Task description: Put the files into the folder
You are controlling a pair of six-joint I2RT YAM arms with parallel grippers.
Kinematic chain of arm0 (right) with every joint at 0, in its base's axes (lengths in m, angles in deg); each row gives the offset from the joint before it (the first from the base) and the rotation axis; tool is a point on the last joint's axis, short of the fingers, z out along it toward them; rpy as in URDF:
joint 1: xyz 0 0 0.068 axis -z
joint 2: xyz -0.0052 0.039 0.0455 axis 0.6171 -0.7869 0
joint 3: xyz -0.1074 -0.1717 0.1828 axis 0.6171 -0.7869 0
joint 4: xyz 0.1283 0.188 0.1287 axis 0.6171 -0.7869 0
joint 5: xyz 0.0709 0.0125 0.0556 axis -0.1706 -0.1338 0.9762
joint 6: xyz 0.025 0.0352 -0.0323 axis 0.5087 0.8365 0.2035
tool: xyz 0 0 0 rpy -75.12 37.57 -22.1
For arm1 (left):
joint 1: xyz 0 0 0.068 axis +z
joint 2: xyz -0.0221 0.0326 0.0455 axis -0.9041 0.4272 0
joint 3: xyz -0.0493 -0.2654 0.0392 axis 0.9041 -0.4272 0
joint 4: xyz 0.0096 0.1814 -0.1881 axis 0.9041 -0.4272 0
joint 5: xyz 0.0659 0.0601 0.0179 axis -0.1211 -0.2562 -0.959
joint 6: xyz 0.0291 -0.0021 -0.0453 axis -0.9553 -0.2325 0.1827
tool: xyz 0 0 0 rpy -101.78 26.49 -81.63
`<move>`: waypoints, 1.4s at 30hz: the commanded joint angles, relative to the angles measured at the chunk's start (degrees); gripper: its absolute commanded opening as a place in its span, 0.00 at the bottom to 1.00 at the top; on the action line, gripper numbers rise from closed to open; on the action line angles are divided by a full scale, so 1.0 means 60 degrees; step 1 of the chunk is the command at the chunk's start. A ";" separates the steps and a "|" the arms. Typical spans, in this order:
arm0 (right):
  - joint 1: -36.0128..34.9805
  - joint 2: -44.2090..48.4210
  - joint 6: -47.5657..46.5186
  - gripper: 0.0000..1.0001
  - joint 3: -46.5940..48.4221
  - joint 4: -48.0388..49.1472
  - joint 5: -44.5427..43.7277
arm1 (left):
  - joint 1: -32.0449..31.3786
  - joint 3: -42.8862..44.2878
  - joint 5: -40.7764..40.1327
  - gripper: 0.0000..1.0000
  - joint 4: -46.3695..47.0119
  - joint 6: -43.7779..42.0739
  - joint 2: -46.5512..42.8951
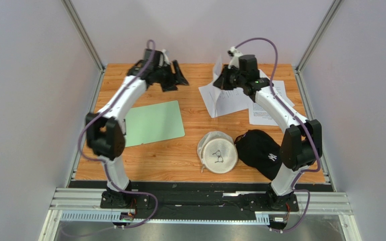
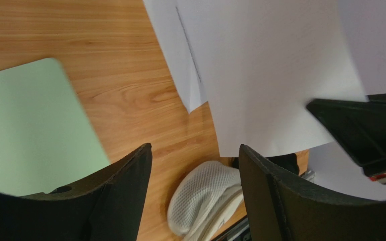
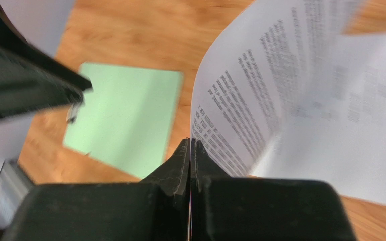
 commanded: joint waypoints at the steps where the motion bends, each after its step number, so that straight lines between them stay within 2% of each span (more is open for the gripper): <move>1: -0.1932 0.0981 -0.1540 0.00 0.0962 -0.0944 0.0550 | 0.1502 -0.2391 -0.1097 0.73 -0.0511 -0.1200 -0.3755; 2: -0.2166 0.1069 -0.1555 0.00 0.1065 -0.0915 0.0816 | 0.1724 -0.2820 -0.1563 0.73 -0.0628 -0.1448 -0.4805; 5: -0.3104 0.1275 -0.1701 0.00 0.1577 -0.1016 0.1827 | 0.2530 -0.4330 -0.2850 0.73 -0.1156 -0.1888 -0.6667; 8: -0.3896 0.1290 -0.1295 0.00 0.1973 -0.1032 0.3056 | 0.3351 -0.5751 -0.3266 0.75 -0.1303 -0.2080 -0.8105; 11: -0.4453 0.1232 -0.0489 0.00 0.1770 0.0195 0.4638 | 0.4069 -0.6705 -0.3442 0.76 -0.1391 -0.2023 -0.8828; 12: -0.4555 0.1173 0.0268 0.00 0.1682 0.0619 0.4947 | 0.4259 -0.6822 -0.3428 0.77 -0.1464 -0.1978 -0.8873; 13: -0.4556 0.1086 0.0594 0.00 0.1608 0.1262 0.5356 | 0.4551 -0.6925 -0.3370 0.77 -0.1523 -0.1934 -0.8801; 17: -0.4352 0.0180 0.1110 0.00 0.1389 0.1356 0.5521 | 0.5036 -0.6663 -0.3675 0.79 -0.1874 -0.1803 -0.8318; 20: -0.4045 -0.0480 0.1082 0.00 0.1271 0.1312 0.5580 | 0.5432 -0.6531 -0.4011 0.79 -0.1977 -0.1628 -0.8126; 24: -0.3664 -0.2190 0.0557 0.00 0.1358 0.1006 0.5492 | 0.5828 -0.6983 -0.4058 0.79 -0.1540 -0.0983 -0.8345; 28: -0.3546 -0.3947 -0.0849 0.00 0.3007 -0.0980 0.5229 | 0.5828 -0.7381 -0.3371 0.78 -0.1054 -0.0967 -0.8012; 31: -0.3517 -0.4990 -0.2226 0.00 0.4167 -0.2708 0.4163 | 0.5828 -0.7380 -0.2420 0.73 -0.0704 -0.1288 -0.7251; 32: -0.3502 -0.5168 -0.2389 0.00 0.4664 -0.2876 0.3912 | 0.5828 -0.7366 -0.1736 0.69 -0.0587 -0.1347 -0.7001; 35: -0.3400 -0.5534 -0.2581 0.00 0.5223 -0.2834 0.3530 | 0.5755 -0.7365 -0.0926 0.63 -0.0162 -0.1290 -0.6106; 38: -0.3341 -0.5930 -0.2581 0.00 0.5809 -0.2848 0.3339 | 0.5390 -0.7308 -0.0674 0.59 0.0336 -0.1158 -0.5301; 42: -0.3355 -0.6385 -0.3033 0.00 0.6426 -0.3168 0.3294 | 0.4658 -0.6884 -0.1011 0.57 0.0674 -0.0881 -0.4159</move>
